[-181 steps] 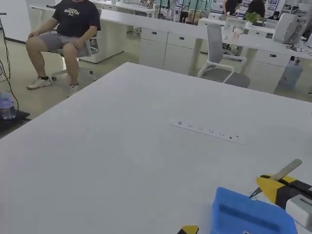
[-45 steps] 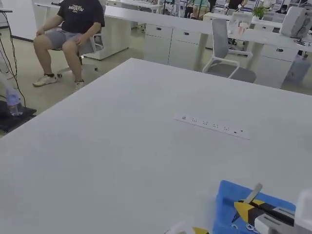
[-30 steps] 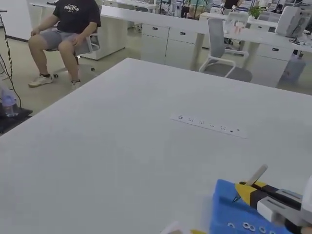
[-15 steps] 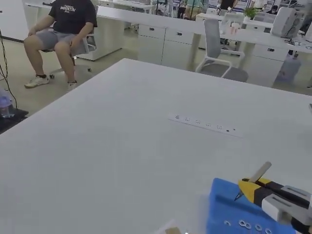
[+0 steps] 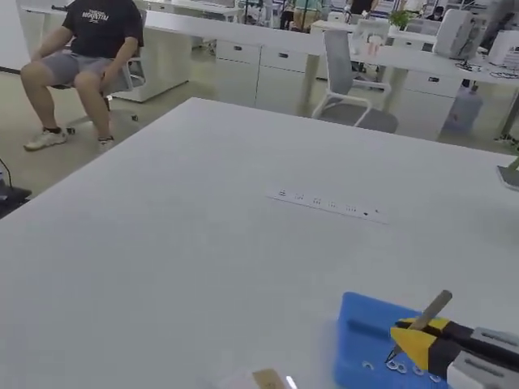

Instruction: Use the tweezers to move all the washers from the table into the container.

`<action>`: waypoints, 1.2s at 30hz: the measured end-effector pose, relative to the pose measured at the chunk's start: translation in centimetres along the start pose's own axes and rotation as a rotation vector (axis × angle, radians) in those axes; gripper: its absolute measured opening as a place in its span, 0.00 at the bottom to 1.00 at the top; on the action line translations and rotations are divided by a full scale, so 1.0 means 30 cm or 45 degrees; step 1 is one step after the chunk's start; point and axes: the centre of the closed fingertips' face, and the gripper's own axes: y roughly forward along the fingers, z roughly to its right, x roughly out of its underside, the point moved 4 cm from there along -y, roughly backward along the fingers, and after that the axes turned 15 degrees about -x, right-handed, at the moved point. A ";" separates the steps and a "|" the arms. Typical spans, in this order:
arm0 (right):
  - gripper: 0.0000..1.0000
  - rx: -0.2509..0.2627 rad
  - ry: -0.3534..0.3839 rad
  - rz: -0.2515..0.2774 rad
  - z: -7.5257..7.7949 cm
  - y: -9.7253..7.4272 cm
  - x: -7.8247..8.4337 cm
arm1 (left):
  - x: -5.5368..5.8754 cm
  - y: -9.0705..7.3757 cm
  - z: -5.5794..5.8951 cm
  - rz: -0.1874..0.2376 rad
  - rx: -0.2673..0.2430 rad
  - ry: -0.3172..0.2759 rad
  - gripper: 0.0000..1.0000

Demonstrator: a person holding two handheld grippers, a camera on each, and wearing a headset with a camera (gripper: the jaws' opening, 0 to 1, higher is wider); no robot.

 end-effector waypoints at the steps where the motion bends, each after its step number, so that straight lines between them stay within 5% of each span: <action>1: 0.04 -0.021 -0.022 -0.023 -0.012 -0.001 0.009 | -0.013 -0.005 0.004 0.020 0.021 -0.019 0.46; 4: 0.04 -0.122 -0.042 -0.087 -0.061 -0.013 0.047 | -0.006 -0.007 -0.014 -0.015 0.031 0.057 0.43; 6: 0.04 -0.130 -0.057 -0.105 -0.071 -0.023 0.057 | -0.009 -0.004 -0.025 -0.030 0.047 0.072 0.40; 9: 0.04 -0.178 -0.099 -0.173 -0.103 -0.034 0.080 | -0.026 -0.009 -0.018 -0.066 0.170 0.071 0.34; 17: 0.04 -0.314 -0.118 -0.171 -0.157 -0.025 0.083 | -0.123 0.029 -0.054 -0.081 0.202 0.278 0.22; 25: 0.04 -0.401 -0.150 -0.223 -0.188 -0.024 0.089 | -0.173 0.045 -0.066 -0.120 0.305 0.284 0.12; 30: 0.04 -0.521 -0.187 -0.331 -0.219 -0.037 0.106 | -0.170 0.046 -0.056 -0.184 0.368 0.343 0.06; 36: 0.04 -0.527 -0.194 -0.384 -0.213 -0.044 0.112 | -0.185 0.057 -0.026 -0.189 0.410 0.362 0.06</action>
